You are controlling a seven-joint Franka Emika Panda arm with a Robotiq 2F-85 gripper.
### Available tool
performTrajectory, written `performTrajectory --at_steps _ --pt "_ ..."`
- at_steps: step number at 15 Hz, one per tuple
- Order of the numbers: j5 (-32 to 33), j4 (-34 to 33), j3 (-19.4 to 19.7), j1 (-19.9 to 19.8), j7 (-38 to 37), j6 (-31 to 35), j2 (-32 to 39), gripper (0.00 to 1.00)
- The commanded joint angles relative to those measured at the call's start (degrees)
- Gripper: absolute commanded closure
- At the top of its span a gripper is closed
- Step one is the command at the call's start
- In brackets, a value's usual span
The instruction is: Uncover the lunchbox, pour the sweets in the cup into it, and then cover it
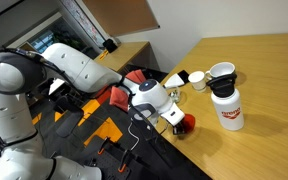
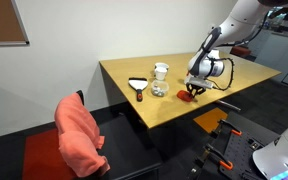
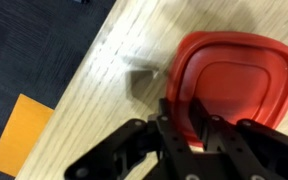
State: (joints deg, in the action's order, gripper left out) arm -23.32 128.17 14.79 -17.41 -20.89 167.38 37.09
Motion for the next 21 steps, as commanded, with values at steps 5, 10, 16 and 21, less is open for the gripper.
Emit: performTrajectory --at_steps 5,10,16,21 --pt "0.51 1.82 1.18 2.80 -1.65 0.59 -3.49 0.94" --pt "0.65 3.47 1.54 3.72 -1.41 1.96 -6.88 0.94" --pt "3.28 5.91 5.09 7.44 -2.10 2.52 -12.08 0.94" --pt "8.08 7.67 8.17 10.96 -1.82 2.29 -16.34 0.94"
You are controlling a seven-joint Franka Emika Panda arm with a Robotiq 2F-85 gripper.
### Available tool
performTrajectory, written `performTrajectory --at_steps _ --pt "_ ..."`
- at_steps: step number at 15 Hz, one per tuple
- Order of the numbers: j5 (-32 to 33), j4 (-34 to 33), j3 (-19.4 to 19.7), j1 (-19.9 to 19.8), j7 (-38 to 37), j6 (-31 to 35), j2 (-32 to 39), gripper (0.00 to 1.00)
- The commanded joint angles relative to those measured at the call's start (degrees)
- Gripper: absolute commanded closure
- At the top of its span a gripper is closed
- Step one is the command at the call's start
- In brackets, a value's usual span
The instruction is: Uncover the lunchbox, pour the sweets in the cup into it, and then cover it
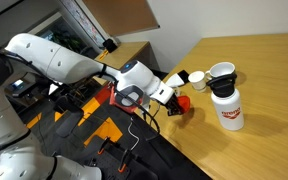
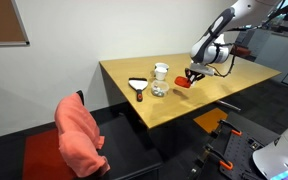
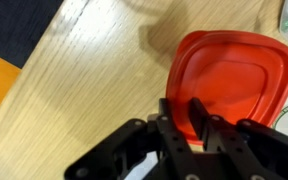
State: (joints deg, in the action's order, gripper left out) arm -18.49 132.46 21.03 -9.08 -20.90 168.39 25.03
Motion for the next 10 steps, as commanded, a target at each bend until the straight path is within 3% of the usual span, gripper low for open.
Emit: performTrajectory --at_steps 1,10 --pt "4.26 3.60 2.08 3.02 -1.47 1.21 -5.05 0.94" --pt "10.36 0.81 1.11 6.34 -2.03 -2.12 -6.91 0.94"
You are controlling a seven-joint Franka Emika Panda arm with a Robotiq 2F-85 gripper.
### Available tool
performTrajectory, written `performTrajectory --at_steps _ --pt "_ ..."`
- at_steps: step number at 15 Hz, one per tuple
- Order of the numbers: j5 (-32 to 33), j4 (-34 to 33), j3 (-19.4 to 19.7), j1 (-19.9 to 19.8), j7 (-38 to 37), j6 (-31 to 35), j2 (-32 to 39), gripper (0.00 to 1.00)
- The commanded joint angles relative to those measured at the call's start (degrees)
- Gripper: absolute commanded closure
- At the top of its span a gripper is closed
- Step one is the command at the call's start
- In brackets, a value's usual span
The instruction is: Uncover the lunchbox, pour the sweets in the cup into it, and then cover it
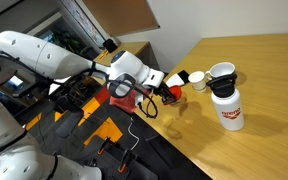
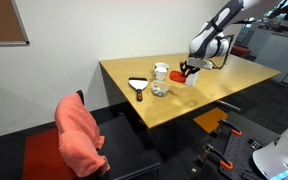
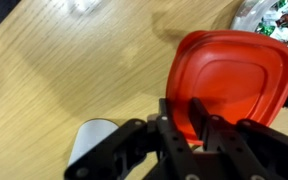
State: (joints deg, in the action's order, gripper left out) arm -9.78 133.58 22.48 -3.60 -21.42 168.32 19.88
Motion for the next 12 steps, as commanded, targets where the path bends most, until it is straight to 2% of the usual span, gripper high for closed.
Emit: performTrajectory --at_steps 1,7,12 --pt "1.61 -0.89 -0.86 0.95 -1.60 -2.49 -1.58 0.94" --pt "0.76 -3.96 -5.11 0.01 -0.44 -5.87 -0.71 0.94" --pt "1.40 -6.27 -6.30 1.06 -2.33 -7.55 1.42 0.94"
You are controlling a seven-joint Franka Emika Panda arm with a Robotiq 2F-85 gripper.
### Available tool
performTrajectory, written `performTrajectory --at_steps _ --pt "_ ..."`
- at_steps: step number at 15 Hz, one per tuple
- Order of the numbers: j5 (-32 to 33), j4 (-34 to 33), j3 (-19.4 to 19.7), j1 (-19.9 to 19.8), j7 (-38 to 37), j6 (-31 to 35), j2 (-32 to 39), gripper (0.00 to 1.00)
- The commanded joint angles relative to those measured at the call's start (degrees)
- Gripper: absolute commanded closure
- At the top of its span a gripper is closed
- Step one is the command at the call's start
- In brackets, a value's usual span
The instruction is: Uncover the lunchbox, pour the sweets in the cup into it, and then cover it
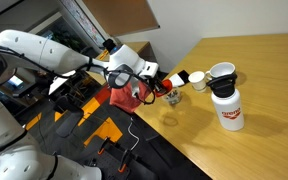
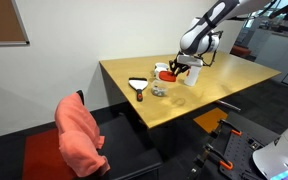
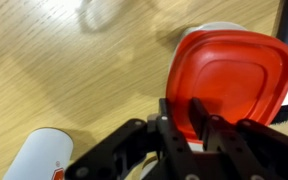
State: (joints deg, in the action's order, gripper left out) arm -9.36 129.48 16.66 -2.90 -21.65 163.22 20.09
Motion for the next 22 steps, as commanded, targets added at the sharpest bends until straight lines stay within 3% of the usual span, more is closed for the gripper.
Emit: performTrajectory --at_steps 1,5,6,11,12,22 --pt "1.05 -2.57 -0.47 0.65 -2.61 -2.42 1.84 0.94" --pt "0.41 -1.85 -1.38 -0.03 -1.36 -0.41 2.37 0.94" --pt "0.39 -2.00 -1.49 0.02 -1.38 -0.39 2.80 0.74" --pt "0.37 -2.00 -1.45 -0.16 -1.37 -0.38 3.01 0.74" --pt "0.37 -2.00 -1.45 -0.16 -1.37 -0.38 3.01 0.94" --pt "-1.81 -5.93 -2.61 -1.02 -1.79 -0.80 5.98 0.94"
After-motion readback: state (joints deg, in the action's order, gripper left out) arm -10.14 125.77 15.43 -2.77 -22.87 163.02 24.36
